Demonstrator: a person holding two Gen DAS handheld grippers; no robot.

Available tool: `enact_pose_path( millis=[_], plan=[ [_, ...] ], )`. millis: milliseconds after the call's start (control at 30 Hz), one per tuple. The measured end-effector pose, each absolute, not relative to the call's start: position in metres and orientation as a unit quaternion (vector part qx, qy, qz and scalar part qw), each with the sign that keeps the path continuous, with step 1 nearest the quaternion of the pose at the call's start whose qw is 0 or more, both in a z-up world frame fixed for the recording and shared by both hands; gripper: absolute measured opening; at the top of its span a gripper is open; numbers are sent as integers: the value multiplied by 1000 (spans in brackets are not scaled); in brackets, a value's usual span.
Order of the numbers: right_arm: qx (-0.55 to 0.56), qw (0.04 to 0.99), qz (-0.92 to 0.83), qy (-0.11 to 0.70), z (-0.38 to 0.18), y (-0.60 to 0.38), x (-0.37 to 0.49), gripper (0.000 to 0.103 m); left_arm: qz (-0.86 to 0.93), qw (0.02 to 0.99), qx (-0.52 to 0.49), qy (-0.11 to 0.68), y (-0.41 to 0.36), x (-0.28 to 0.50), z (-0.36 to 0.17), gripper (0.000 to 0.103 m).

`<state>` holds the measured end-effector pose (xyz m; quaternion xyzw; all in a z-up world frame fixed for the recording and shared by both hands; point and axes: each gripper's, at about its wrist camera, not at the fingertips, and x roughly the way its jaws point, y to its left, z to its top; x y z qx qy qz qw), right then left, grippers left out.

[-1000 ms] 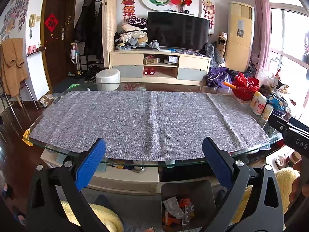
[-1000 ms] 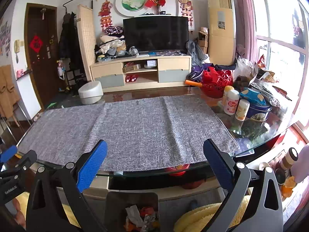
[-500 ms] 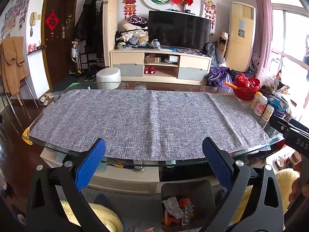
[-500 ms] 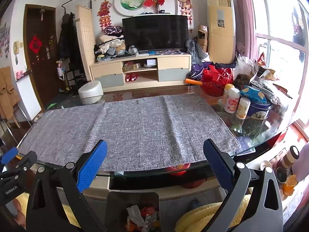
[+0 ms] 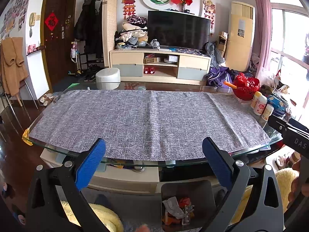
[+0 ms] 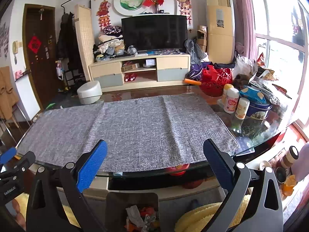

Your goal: Collect trash

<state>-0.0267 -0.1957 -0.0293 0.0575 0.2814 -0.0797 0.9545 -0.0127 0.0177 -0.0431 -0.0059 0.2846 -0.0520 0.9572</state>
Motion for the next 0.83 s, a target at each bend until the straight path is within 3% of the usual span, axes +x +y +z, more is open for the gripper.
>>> enact_pose_path(
  millis=[833],
  plan=[
    [61,951,-81,292,-32,-194,-23,100,-54,956,-17,289,19,-8,-42,95]
  ],
)
